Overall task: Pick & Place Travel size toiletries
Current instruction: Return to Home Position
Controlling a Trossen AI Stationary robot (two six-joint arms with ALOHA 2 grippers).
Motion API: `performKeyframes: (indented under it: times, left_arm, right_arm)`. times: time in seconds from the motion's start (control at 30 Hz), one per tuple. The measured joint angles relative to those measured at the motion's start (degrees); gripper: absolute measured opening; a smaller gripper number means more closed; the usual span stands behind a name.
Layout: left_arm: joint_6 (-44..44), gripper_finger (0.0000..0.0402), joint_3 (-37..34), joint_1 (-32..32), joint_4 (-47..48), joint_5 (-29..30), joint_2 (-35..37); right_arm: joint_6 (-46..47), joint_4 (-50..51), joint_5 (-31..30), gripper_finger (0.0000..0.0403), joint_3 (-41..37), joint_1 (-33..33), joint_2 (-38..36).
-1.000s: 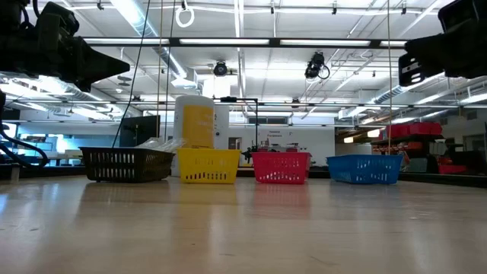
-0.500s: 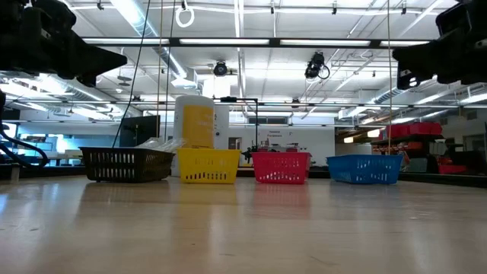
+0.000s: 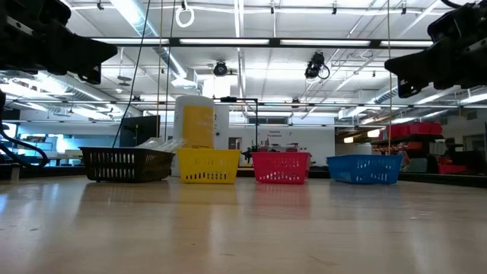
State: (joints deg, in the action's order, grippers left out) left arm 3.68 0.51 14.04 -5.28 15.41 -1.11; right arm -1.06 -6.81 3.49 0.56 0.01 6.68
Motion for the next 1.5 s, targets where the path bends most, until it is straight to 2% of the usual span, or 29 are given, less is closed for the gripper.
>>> performKeyframes:
  times: [0.23,1.5]
  left_arm:
    - [-3.01,0.0016,0.00,0.00,0.08,0.06,-0.02]
    - [-3.06,0.0016,-0.02,0.00,0.00,0.17,0.00]
  right_arm:
    - [0.00,0.16,0.00,0.0003,0.00,0.00,0.00]
    - [-0.02,0.16,0.04,0.0003,0.00,0.00,-0.01]
